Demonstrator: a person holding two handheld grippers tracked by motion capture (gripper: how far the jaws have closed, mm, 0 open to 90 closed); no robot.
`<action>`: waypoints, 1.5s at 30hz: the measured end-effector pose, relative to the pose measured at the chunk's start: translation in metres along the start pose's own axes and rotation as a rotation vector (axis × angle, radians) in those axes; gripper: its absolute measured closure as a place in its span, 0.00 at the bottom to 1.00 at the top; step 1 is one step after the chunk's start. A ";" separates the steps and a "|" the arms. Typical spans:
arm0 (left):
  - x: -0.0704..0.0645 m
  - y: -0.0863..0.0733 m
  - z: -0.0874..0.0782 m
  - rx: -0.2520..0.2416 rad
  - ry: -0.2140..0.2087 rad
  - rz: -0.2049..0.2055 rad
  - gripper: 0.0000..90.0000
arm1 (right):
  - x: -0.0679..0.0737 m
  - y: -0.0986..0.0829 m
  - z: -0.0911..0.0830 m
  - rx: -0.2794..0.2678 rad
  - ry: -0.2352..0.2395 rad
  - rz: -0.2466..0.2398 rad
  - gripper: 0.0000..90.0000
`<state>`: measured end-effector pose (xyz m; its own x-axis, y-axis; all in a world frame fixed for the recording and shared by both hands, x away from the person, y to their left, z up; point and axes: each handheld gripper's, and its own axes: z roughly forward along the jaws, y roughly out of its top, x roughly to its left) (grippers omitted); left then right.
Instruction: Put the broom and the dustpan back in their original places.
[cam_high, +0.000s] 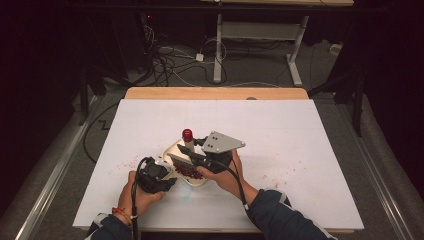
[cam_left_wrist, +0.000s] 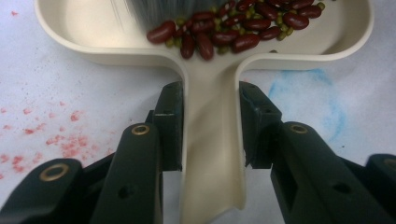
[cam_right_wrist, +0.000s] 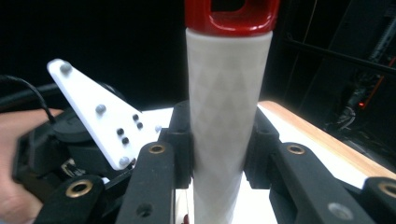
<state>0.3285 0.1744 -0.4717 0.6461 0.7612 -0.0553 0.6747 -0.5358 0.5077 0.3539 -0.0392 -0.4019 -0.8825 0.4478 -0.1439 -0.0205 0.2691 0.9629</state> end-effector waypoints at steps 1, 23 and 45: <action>0.000 0.000 0.000 -0.002 0.003 0.003 0.71 | -0.001 0.001 -0.002 -0.007 0.002 0.008 0.77; 0.002 -0.002 0.001 -0.002 0.009 -0.016 0.70 | -0.038 0.019 -0.082 -0.022 -0.088 0.004 0.77; 0.011 -0.007 -0.001 -0.024 0.035 -0.074 0.69 | -0.072 0.000 -0.177 0.093 -0.149 0.043 0.77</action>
<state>0.3303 0.1865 -0.4751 0.5821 0.8106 -0.0636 0.7108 -0.4693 0.5240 0.3341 -0.2226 -0.3513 -0.8018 0.5804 -0.1421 0.0657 0.3220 0.9445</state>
